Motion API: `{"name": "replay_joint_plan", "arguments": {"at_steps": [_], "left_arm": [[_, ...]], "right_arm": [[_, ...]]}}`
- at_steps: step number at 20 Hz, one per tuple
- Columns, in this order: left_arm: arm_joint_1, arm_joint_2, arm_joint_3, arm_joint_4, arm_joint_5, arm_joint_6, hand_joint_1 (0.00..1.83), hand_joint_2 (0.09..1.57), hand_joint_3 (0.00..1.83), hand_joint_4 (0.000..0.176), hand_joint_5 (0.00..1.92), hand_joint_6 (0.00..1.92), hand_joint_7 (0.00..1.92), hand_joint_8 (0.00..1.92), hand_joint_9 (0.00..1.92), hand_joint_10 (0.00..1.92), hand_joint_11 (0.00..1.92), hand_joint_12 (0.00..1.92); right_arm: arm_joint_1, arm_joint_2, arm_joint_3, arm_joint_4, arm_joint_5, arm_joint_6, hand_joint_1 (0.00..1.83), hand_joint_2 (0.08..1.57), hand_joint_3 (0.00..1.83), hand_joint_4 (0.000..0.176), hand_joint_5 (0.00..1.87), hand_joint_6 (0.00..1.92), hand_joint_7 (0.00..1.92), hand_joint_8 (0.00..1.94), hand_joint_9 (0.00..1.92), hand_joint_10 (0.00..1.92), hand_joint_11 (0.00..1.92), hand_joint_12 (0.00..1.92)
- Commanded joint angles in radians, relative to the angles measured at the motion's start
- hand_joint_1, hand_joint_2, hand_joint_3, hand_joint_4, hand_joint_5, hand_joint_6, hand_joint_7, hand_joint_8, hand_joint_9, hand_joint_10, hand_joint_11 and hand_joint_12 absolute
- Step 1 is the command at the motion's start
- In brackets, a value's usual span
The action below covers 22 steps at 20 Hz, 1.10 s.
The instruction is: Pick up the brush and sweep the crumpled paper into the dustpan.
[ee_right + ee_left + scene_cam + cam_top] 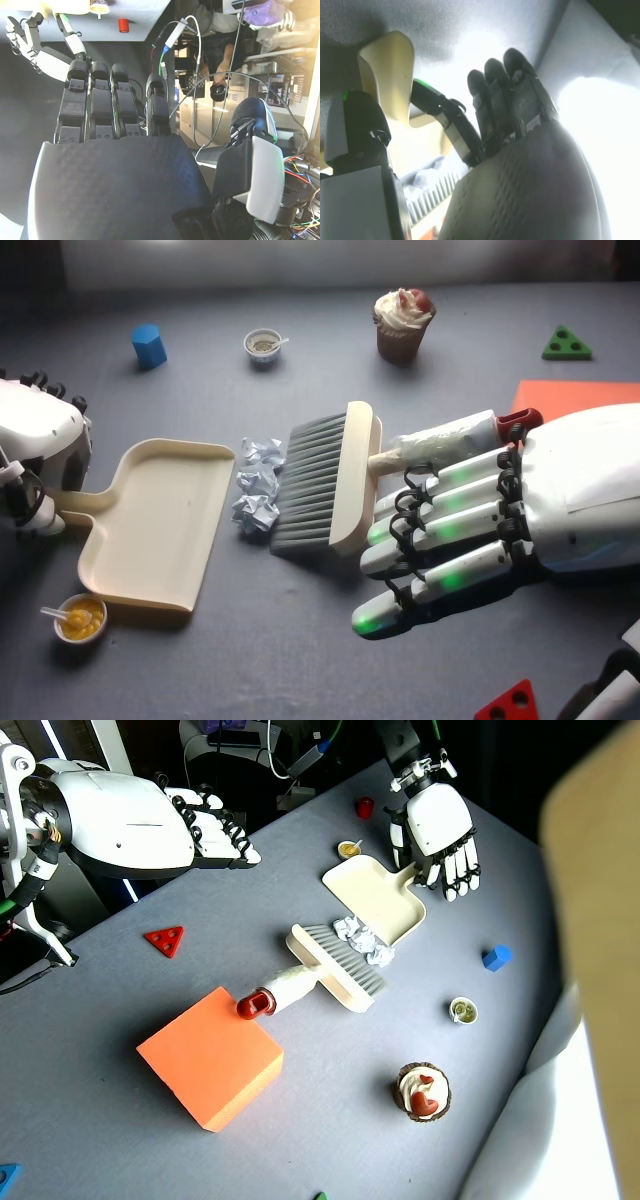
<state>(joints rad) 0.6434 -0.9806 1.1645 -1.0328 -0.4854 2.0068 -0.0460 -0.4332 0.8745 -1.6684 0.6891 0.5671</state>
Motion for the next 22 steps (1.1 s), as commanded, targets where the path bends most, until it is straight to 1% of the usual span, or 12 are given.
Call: {"name": "replay_joint_plan", "arguments": {"at_steps": [1,4,5,7,9,10,12,16,17,18,19,22], "left_arm": [[-0.001,0.001,0.005,0.025,-0.088,0.003,1.15,1.06,0.00,0.000,1.12,0.75,0.46,0.00,0.36,0.00,0.23,0.09],[-0.001,-0.001,0.009,0.025,-0.089,0.003,1.16,1.06,0.00,0.000,1.12,0.74,0.43,0.00,0.33,0.00,0.22,0.09],[-0.002,-0.001,0.010,0.025,-0.092,0.003,1.15,1.06,0.00,0.000,1.11,0.75,0.43,0.00,0.31,0.00,0.22,0.10],[-0.005,-0.001,0.016,0.026,-0.092,0.002,1.18,1.06,0.00,0.000,1.12,0.74,0.44,0.00,0.31,0.00,0.22,0.10],[-0.010,-0.002,0.026,0.031,-0.079,0.001,1.15,1.07,0.00,0.000,1.10,0.78,0.42,0.00,0.31,0.00,0.21,0.10],[-0.015,-0.002,0.032,0.035,-0.068,0.001,1.15,1.07,0.00,0.000,1.09,0.79,0.42,0.00,0.31,0.00,0.22,0.10],[-0.032,-0.005,0.044,0.046,-0.061,0.001,1.15,1.07,0.00,0.000,1.10,0.78,0.43,0.00,0.31,0.00,0.22,0.10],[-0.047,-0.019,0.073,0.045,-0.053,-0.007,1.15,1.07,0.00,0.000,1.08,0.80,0.42,0.00,0.31,0.00,0.22,0.11],[-0.052,-0.027,0.082,0.045,-0.050,-0.007,1.14,1.07,0.00,0.000,1.09,0.79,0.43,0.01,0.32,0.00,0.22,0.11],[-0.054,-0.034,0.088,0.046,-0.052,-0.007,1.14,1.07,0.00,0.000,1.09,0.79,0.44,0.01,0.32,0.01,0.21,0.11],[-0.059,-0.044,0.099,0.047,-0.047,-0.007,1.15,1.06,0.00,0.000,1.10,0.77,0.45,0.01,0.34,0.01,0.21,0.11],[-0.075,-0.062,0.117,0.066,-0.021,-0.007,1.14,1.08,0.00,0.000,1.07,0.82,0.43,0.00,0.32,0.00,0.21,0.11]], "right_arm": [[0.025,0.011,-0.005,0.070,0.006,0.003,0.00,0.94,0.00,0.000,0.08,0.01,0.09,0.01,0.11,0.01,0.11,0.01],[0.025,0.011,-0.012,0.070,-0.087,0.000,0.00,0.96,0.01,0.000,0.08,0.00,0.09,0.00,0.11,0.00,0.09,0.00],[0.023,0.010,-0.013,0.071,-0.124,-0.014,0.11,1.05,0.01,0.000,0.07,0.00,0.09,0.00,0.11,0.00,0.10,0.01],[0.005,0.006,-0.027,0.103,-0.221,-0.054,0.36,1.10,0.02,0.000,0.03,0.00,0.06,0.00,0.10,0.00,0.10,0.01],[0.017,0.006,-0.039,0.106,-0.285,-0.054,0.71,1.13,0.01,0.000,0.05,0.00,0.09,0.00,0.14,0.01,0.17,0.04],[0.021,0.006,-0.048,0.113,-0.334,-0.054,0.95,1.11,0.00,0.000,0.12,0.01,0.13,0.00,0.20,0.01,0.24,0.07],[0.026,0.006,-0.080,0.150,-0.495,-0.054,1.23,1.05,0.00,0.000,0.18,0.01,0.20,0.01,0.27,0.01,0.30,0.08],[0.025,-0.015,-0.151,0.177,-0.774,-0.046,1.44,1.09,0.01,0.001,0.24,0.01,0.27,0.00,0.32,0.00,0.29,0.06],[0.025,-0.017,-0.174,0.166,-0.835,-0.015,1.42,1.09,0.01,0.013,0.23,0.00,0.27,0.00,0.32,0.00,0.29,0.06],[0.025,-0.020,-0.201,0.031,-0.905,0.134,1.39,1.09,0.01,0.001,0.20,0.00,0.23,0.00,0.28,0.00,0.27,0.05],[0.022,-0.028,-0.245,-0.148,-1.027,0.276,1.36,1.08,0.00,0.000,0.19,0.00,0.21,0.00,0.25,0.00,0.27,0.05],[-0.005,-0.038,-0.325,-0.537,-1.218,0.583,1.36,1.12,0.01,0.000,0.20,0.01,0.20,0.00,0.22,0.01,0.22,0.02]]}}
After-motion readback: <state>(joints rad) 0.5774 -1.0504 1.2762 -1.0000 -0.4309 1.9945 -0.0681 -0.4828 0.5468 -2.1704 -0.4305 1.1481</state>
